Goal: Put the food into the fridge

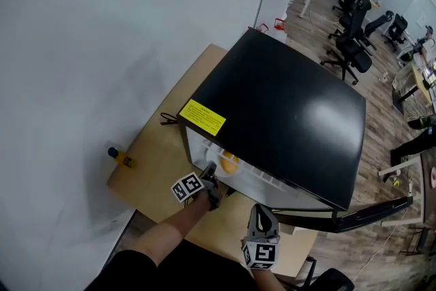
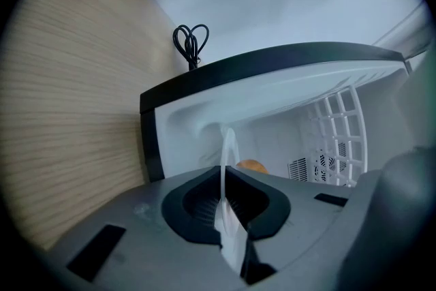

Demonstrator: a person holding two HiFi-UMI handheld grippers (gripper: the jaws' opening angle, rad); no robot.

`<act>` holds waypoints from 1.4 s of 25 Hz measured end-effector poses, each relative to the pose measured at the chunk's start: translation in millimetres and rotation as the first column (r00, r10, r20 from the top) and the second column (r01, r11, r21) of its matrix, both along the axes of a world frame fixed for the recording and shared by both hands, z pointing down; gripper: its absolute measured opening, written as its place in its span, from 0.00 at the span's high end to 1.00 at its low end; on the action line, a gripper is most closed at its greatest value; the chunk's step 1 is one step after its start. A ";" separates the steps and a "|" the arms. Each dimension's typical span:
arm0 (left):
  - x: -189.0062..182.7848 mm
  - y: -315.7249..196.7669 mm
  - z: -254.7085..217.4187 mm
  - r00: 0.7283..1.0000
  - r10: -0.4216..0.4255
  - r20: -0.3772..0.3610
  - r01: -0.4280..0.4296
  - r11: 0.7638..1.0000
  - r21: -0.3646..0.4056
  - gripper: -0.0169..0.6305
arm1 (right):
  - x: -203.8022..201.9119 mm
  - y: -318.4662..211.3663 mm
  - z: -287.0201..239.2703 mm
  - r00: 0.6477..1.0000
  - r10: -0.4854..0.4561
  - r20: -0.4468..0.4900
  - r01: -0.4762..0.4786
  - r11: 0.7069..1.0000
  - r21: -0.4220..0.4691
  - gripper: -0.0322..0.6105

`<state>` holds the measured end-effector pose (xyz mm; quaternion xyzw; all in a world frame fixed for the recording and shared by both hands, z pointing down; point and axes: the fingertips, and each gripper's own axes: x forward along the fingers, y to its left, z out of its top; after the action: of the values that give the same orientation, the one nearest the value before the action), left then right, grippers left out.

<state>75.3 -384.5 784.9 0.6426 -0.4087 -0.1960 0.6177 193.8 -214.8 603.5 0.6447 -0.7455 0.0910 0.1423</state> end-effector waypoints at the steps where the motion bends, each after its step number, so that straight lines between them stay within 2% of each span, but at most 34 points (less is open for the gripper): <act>1: -0.5 -1.7 1.5 1.000 -0.002 0.004 0.002 1.000 0.000 0.94 | 2.1 1.8 1.3 1.000 0.003 0.000 -0.003 1.000 -0.005 0.86; 5: 1.8 -10.5 0.6 1.000 0.007 0.015 -0.007 1.000 0.001 0.94 | 10.3 4.1 9.2 1.000 0.017 0.002 -0.016 0.999 -0.032 0.86; 10: 6.7 -17.0 2.4 1.000 0.009 0.016 -0.008 0.998 -0.068 0.94 | 14.4 -0.1 10.3 1.000 0.017 0.008 -0.016 0.999 -0.040 0.86; 21: 11.5 -27.2 6.3 0.997 0.012 0.077 -0.001 0.990 -0.143 0.94 | 16.3 -0.5 17.6 1.000 0.006 0.023 -0.004 0.998 -0.064 0.86; 27: 21.7 -30.4 2.1 0.978 0.089 0.190 -0.072 0.993 -0.092 0.94 | 12.9 5.1 17.7 1.000 -0.015 -0.003 0.015 0.997 -0.071 0.86; 32: 22.0 -32.6 6.2 0.976 0.091 0.198 -0.063 0.988 -0.144 0.94 | 10.2 6.1 13.3 0.999 -0.034 -0.010 0.034 0.998 -0.060 0.86; 35: 22.4 -32.7 5.2 0.964 0.110 0.243 -0.075 0.986 -0.148 0.94 | 10.5 8.0 8.9 0.999 -0.039 -0.019 0.038 0.998 -0.049 0.86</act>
<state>97.7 -417.2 790.1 0.6367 -0.4653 -0.0556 0.6124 204.3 -206.7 612.4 0.6273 -0.7540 0.1000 0.1673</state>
